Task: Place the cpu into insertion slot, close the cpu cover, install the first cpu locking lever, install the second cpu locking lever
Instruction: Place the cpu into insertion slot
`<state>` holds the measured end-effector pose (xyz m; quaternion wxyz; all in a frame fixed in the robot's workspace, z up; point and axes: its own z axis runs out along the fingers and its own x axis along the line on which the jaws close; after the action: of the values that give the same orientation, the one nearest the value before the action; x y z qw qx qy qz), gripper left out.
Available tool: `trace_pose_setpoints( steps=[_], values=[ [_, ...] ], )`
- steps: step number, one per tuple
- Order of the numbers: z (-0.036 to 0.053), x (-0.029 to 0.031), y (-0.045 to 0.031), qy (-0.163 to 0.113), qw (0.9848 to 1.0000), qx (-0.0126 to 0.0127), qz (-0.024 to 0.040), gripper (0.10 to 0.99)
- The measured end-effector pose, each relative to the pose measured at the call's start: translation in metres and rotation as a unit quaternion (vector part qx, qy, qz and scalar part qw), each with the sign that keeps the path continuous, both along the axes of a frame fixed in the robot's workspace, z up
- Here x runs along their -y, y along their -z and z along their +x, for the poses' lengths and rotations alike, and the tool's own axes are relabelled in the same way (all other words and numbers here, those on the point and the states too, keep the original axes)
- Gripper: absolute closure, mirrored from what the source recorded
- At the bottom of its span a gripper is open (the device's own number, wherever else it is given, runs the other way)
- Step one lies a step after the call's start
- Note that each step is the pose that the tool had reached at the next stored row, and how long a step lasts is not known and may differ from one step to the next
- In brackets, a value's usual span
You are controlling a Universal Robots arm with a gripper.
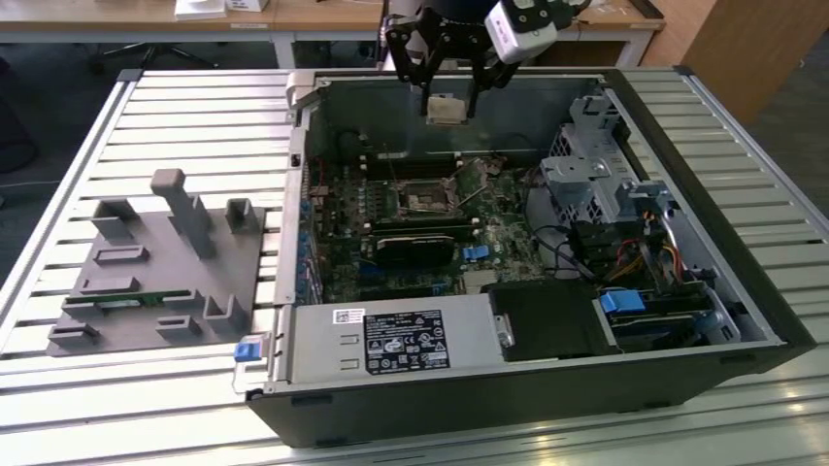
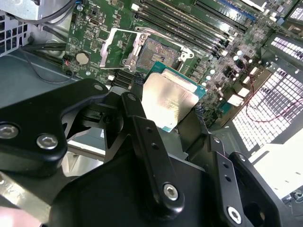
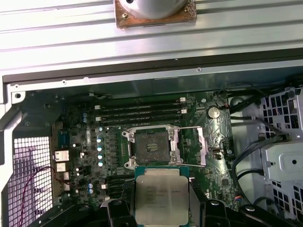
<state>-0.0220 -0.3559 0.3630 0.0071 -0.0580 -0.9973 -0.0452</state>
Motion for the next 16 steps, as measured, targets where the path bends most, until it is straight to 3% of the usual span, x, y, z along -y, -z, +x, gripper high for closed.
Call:
trace_pose_setpoints(
  steps=[16],
  values=[
    [-0.0001, 0.0, 0.0, 0.007, 1.0, 0.0, 0.0, 0.545]
  ],
)
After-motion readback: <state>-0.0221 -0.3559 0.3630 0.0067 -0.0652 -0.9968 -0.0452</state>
